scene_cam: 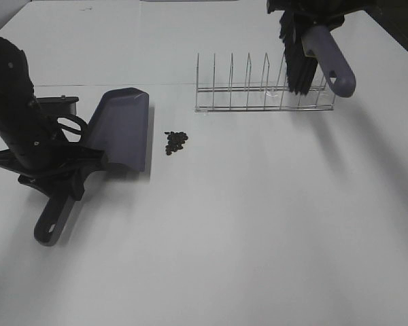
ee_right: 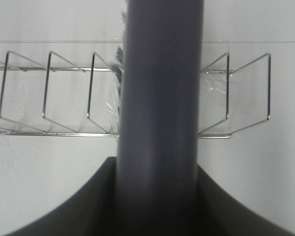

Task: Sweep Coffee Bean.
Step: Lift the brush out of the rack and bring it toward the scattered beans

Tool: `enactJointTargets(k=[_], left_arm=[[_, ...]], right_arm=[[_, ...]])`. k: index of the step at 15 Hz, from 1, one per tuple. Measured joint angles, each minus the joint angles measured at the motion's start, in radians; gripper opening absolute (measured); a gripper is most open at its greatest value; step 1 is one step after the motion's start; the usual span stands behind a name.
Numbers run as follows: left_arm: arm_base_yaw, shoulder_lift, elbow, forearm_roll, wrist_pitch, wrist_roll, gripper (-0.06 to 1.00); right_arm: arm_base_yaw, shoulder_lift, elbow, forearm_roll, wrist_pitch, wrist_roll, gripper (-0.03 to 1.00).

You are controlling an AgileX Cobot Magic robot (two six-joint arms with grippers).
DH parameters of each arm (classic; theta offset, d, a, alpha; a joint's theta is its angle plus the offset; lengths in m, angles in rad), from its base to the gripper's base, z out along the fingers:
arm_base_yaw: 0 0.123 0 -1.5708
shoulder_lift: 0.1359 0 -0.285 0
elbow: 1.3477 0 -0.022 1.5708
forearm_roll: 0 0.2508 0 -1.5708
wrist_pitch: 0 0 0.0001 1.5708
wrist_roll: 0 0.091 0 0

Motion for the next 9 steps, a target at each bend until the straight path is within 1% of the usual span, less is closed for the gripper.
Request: enactJointTargets(k=[2, 4, 6, 8, 9], left_arm=[[0.0, 0.0, 0.0, 0.0, 0.0, -0.002, 0.34], [0.0, 0.0, 0.0, 0.0, 0.0, -0.005, 0.34], [0.0, 0.0, 0.0, 0.008, 0.001, -0.042, 0.34], [0.0, 0.0, 0.0, 0.016, 0.017, -0.08, 0.34], [-0.004, 0.0, 0.0, 0.024, 0.036, -0.1, 0.34]], right_arm=[[0.013, -0.045, 0.0, -0.001, 0.0, -0.009, 0.3], [0.054, -0.104, 0.027, -0.002, 0.0, -0.023, 0.3], [0.122, -0.186, 0.137, -0.026, 0.0, -0.026, 0.3], [0.19, -0.266, 0.286, -0.063, 0.0, -0.017, 0.3], [0.225, -0.289, 0.369, -0.093, 0.008, 0.008, 0.3]])
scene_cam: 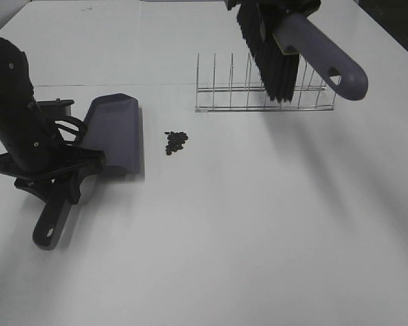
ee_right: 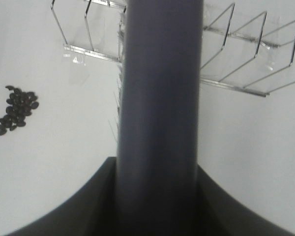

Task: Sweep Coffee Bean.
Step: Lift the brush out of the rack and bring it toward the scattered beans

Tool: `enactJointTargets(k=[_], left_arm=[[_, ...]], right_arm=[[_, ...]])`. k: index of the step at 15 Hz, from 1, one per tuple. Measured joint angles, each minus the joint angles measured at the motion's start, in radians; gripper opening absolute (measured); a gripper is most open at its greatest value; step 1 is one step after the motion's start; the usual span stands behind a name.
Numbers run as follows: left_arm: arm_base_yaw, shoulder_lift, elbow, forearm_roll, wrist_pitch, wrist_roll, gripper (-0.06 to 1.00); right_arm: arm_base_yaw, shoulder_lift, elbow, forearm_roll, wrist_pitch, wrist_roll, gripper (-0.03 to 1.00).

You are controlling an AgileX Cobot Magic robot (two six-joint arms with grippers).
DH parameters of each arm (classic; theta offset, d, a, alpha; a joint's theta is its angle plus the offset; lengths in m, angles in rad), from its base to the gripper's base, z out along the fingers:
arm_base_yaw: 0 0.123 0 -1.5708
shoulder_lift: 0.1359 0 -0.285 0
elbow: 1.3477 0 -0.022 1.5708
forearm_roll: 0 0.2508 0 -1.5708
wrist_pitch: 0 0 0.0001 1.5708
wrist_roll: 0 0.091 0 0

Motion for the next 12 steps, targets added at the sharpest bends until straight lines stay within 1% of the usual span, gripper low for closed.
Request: enactJointTargets(k=[2, 4, 5, 9, 12], left_arm=[[-0.033, 0.0, 0.0, 0.024, 0.015, -0.037, 0.34], [-0.071, 0.005, 0.0, 0.073, 0.018, -0.088, 0.34], [-0.085, 0.017, 0.0, 0.084, 0.023, -0.107, 0.34], [-0.132, 0.072, -0.004, 0.097, 0.026, -0.135, 0.34], [-0.143, 0.095, -0.013, 0.099, 0.035, -0.156, 0.35]], right_arm=[[0.026, 0.0, 0.074, -0.012, -0.001, 0.034, 0.3], [0.044, 0.006, 0.12, -0.025, -0.001, 0.066, 0.3], [0.049, 0.014, 0.133, -0.027, -0.001, 0.082, 0.3], [0.068, 0.074, 0.136, -0.037, -0.007, 0.107, 0.3], [0.106, 0.137, 0.138, -0.058, -0.052, 0.113, 0.3]])
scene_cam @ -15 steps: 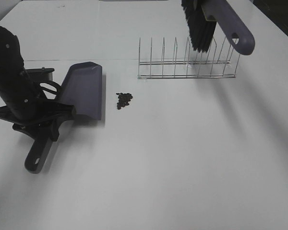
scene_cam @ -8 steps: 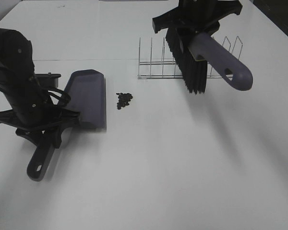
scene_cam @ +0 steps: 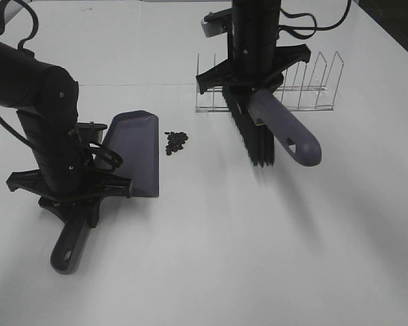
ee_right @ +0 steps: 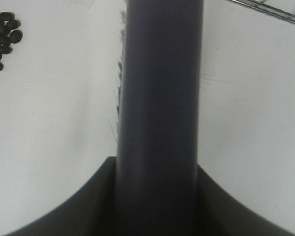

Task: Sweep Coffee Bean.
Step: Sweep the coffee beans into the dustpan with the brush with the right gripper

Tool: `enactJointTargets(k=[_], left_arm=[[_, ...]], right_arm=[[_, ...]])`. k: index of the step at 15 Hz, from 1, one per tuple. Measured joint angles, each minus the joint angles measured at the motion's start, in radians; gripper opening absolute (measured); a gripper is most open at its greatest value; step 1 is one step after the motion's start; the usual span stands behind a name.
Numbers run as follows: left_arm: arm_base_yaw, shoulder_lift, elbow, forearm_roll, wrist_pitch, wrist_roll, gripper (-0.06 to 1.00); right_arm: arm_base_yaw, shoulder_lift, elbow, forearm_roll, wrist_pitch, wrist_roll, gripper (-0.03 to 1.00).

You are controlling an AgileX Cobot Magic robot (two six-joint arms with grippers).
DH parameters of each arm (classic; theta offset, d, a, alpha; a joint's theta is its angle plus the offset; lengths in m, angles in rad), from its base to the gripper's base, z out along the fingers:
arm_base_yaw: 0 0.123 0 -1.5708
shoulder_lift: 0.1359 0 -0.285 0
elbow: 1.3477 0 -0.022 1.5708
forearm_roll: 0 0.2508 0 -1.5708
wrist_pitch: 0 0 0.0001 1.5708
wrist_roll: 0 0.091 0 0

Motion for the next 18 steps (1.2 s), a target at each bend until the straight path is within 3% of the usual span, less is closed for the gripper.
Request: enactJointTargets(k=[5, 8, 12, 18], left_arm=[[0.0, 0.001, -0.001, 0.0, 0.002, 0.0, 0.35], [0.0, 0.002, -0.001, 0.0, 0.002, 0.0, 0.35], [0.0, 0.005, -0.003, 0.0, 0.003, 0.0, 0.35], [0.0, 0.006, -0.004, 0.0, 0.003, 0.0, 0.35]], right_arm=[[0.06, 0.139, -0.055, -0.05, -0.021, 0.023, 0.3], [0.073, 0.193, -0.134, -0.037, -0.001, 0.005, 0.3], [0.163, 0.273, -0.22, -0.004, 0.037, -0.011, 0.3], [0.216, 0.363, -0.411, 0.201, 0.046, -0.012, 0.3]])
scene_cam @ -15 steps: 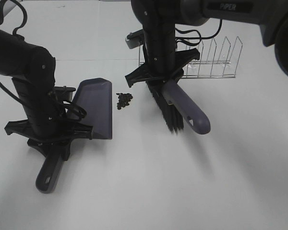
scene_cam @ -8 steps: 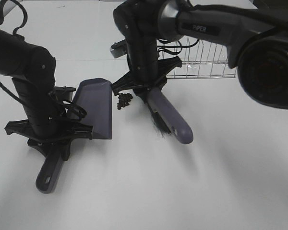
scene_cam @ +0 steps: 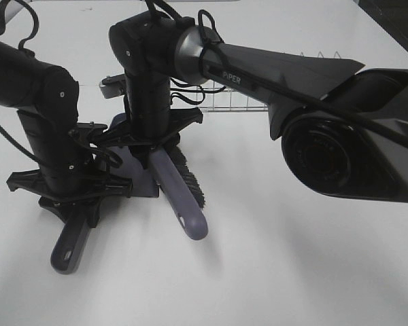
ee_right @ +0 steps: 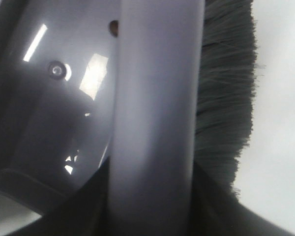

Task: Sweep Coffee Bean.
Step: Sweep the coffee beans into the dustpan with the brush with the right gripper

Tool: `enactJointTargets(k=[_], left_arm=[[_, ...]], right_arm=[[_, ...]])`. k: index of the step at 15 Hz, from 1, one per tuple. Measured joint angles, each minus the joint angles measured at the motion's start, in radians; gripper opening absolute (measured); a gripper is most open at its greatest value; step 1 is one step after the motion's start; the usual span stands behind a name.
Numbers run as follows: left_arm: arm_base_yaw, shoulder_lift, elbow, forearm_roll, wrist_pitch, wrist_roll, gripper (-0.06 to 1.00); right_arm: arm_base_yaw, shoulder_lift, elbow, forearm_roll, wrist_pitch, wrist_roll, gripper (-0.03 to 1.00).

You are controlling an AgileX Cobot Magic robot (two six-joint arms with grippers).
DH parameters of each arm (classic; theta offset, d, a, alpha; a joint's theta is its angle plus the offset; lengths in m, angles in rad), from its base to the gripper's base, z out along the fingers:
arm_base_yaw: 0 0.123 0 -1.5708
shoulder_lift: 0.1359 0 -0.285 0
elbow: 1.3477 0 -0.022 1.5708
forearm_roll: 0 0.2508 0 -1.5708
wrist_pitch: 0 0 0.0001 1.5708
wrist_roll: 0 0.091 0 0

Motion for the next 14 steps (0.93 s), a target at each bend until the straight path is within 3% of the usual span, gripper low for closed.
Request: enactJointTargets(k=[7, 14], left_arm=[[0.008, 0.001, -0.002, -0.001, -0.062, -0.029, 0.35], [0.01, 0.001, -0.003, 0.0, -0.087, -0.026, 0.35]], right_arm=[[0.0, 0.058, -0.169, -0.022, 0.04, -0.007, 0.3], [-0.001, 0.057, -0.194, -0.057, 0.041, -0.032, 0.3]])
